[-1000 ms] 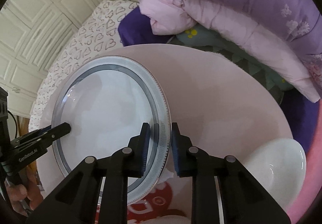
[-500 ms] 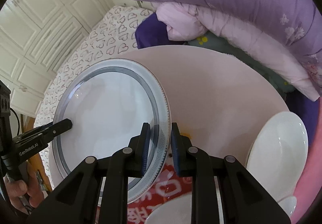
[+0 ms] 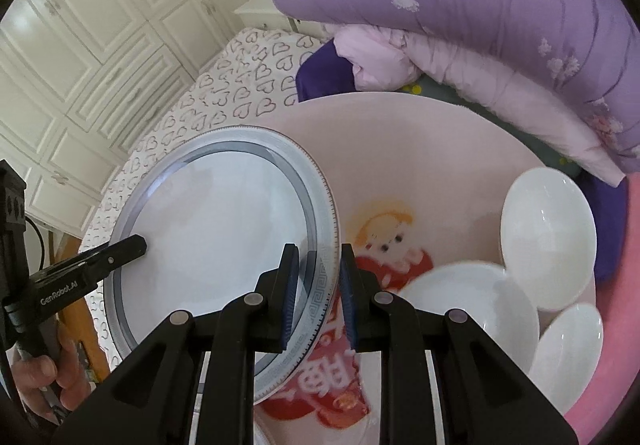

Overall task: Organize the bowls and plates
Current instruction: 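Lift and carry the gripped plates toward the white bowls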

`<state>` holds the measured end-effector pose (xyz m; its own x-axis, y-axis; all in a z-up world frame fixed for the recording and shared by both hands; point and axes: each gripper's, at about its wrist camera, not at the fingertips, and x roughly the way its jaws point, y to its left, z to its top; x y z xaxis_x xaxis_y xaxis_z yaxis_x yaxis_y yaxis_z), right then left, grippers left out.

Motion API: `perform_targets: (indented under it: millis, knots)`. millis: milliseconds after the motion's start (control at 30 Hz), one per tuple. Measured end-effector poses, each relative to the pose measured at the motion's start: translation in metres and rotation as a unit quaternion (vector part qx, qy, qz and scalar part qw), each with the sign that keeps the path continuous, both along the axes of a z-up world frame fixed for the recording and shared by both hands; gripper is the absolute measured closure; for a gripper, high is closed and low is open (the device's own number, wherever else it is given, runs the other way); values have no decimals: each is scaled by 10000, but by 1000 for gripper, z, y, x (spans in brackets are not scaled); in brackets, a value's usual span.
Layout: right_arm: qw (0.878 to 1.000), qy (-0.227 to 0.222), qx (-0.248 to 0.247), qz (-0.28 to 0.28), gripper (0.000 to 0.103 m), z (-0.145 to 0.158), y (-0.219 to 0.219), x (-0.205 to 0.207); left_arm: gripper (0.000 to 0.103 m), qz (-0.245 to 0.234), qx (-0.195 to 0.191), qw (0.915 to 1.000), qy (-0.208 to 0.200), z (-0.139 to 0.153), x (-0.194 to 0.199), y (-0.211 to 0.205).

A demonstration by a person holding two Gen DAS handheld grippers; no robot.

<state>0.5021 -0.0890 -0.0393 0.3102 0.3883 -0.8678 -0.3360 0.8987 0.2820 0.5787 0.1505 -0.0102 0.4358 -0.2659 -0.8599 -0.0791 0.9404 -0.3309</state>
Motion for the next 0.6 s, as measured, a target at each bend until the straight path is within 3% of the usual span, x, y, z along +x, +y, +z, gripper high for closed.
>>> perform_targets:
  millis: [367, 600]
  knots:
    - [9997, -203, 94, 70, 83, 16, 1, -61, 83, -33, 7, 10000, -63, 27, -83, 12]
    - [9996, -179, 192, 110, 83, 5, -3, -98, 84, -64, 101, 9998, -126, 37, -123, 16]
